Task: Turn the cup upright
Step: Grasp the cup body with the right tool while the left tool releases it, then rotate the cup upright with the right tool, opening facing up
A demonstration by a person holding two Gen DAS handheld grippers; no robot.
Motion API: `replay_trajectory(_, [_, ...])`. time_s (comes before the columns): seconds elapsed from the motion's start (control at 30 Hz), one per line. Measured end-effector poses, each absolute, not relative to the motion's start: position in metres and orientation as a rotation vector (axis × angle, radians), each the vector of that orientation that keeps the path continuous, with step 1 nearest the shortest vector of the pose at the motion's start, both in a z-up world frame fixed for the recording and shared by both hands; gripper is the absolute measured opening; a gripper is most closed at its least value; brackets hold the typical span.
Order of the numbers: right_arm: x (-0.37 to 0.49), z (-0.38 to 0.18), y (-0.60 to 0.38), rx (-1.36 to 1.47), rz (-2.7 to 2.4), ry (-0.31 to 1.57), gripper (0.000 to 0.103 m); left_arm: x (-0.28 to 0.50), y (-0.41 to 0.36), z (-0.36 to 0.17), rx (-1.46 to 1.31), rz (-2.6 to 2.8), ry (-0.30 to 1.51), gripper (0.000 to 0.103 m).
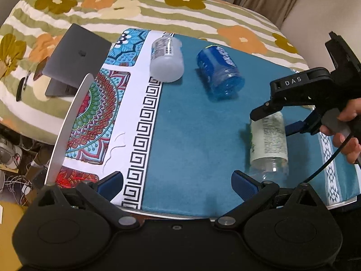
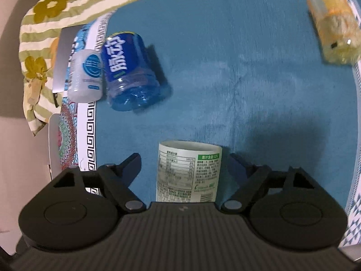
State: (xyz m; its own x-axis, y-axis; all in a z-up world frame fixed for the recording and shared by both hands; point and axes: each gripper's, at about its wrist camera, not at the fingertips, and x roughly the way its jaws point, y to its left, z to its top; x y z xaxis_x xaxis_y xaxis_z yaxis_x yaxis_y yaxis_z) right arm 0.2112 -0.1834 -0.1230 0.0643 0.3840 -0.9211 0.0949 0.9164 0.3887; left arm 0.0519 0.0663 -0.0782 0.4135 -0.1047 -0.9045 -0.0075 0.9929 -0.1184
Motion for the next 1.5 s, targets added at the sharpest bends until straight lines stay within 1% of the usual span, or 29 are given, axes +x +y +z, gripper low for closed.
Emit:
replay_trajectory(0.03, [0.211, -0.126, -0.185, 0.409, 0.222, 1.514, 0.093, 0.052, 0.068, -0.079, -0.114, -0.062, 1.147, 0.103])
replay_trajectory(0.1, [0.211, -0.130, -0.187, 0.429, 0.211, 1.528, 0.085, 0.053, 0.071, -0.081, -0.123, -0.064, 1.152, 0.103])
replay_trajectory(0.17, [0.211, -0.133, -0.189, 0.439, 0.200, 1.534, 0.079, 0.053, 0.073, -0.082, -0.127, -0.066, 1.155, 0.103])
replay_trajectory(0.4, [0.207, -0.132, -0.191, 0.455, 0.204, 1.509, 0.074, 0.054, 0.076, -0.081, -0.131, -0.071, 1.157, 0.103])
replay_trajectory(0.5, [0.202, -0.120, -0.190, 0.436, 0.218, 1.457, 0.073, 0.053, 0.075, -0.078, -0.127, -0.075, 1.150, 0.103])
replay_trajectory(0.6, [0.192, -0.093, -0.188, 0.394, 0.243, 1.344, 0.073, 0.052, 0.076, -0.075, -0.124, -0.075, 1.143, 0.103])
replay_trajectory(0.77, [0.151, -0.052, -0.175, 0.217, 0.240, 0.989, 0.073, 0.049, 0.077, -0.074, -0.107, -0.063, 1.139, 0.103])
replay_trajectory(0.87, [0.121, -0.058, -0.161, 0.139, 0.234, 0.801, 0.073, 0.047, 0.078, -0.076, -0.094, -0.054, 1.138, 0.103])
replay_trajectory(1.07, [0.084, -0.096, -0.146, 0.060, 0.214, 0.609, 0.074, 0.039, 0.078, -0.082, -0.064, -0.048, 1.135, 0.103])
replay_trajectory(1.13, [0.075, -0.102, -0.144, 0.027, 0.219, 0.564, 0.075, 0.037, 0.076, -0.085, -0.057, -0.050, 1.143, 0.103])
replay_trajectory(1.23, [0.066, -0.105, -0.144, 0.021, 0.222, 0.546, 0.075, 0.033, 0.074, -0.089, -0.055, -0.057, 1.151, 0.103])
replay_trajectory(1.5, [0.045, -0.105, -0.144, 0.004, 0.223, 0.563, 0.077, 0.026, 0.065, -0.087, -0.046, -0.076, 1.149, 0.103])
